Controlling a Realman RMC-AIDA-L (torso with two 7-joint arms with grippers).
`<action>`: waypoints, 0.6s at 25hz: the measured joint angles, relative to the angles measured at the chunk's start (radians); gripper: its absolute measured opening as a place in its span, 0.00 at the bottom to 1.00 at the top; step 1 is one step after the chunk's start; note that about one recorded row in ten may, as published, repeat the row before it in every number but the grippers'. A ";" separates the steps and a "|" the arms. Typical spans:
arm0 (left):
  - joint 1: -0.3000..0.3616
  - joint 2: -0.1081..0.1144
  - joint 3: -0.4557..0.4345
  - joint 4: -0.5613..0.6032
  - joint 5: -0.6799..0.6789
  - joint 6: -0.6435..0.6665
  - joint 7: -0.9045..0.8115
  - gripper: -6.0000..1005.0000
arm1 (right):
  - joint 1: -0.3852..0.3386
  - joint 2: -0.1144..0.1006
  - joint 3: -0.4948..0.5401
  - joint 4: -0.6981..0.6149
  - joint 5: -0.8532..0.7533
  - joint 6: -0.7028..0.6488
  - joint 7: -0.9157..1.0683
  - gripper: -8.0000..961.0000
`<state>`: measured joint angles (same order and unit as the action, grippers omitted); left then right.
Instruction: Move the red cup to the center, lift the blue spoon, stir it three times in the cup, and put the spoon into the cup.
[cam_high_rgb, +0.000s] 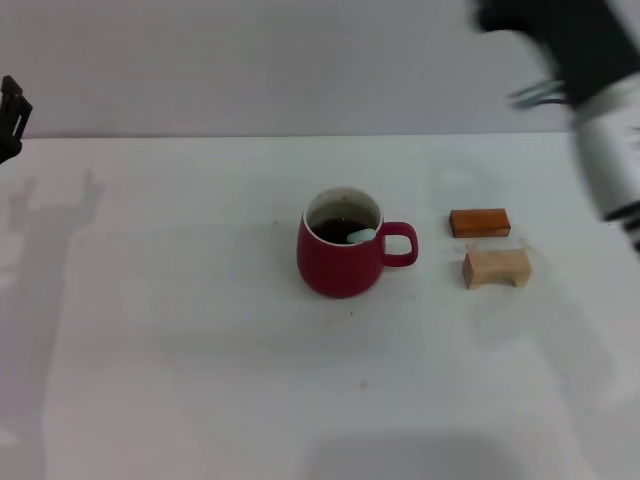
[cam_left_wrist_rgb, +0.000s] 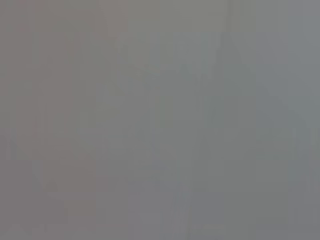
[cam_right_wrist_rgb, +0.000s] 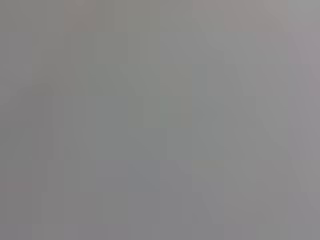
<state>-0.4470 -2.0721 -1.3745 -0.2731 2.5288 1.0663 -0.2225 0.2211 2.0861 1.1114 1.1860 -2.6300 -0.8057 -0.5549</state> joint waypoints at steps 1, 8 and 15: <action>0.000 0.000 0.000 0.000 0.000 0.000 0.000 0.84 | 0.000 0.000 0.000 0.000 0.000 0.000 0.000 0.24; -0.001 0.000 0.009 0.000 -0.003 0.000 0.001 0.84 | -0.054 -0.002 -0.055 -0.157 0.409 -0.338 -0.172 0.23; 0.010 0.003 0.009 0.007 -0.002 0.006 0.010 0.84 | -0.136 -0.008 -0.052 -0.300 0.597 -0.494 -0.073 0.23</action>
<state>-0.4373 -2.0689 -1.3653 -0.2658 2.5266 1.0723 -0.2128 0.0850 2.0784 1.0598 0.8858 -2.0327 -1.2992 -0.6279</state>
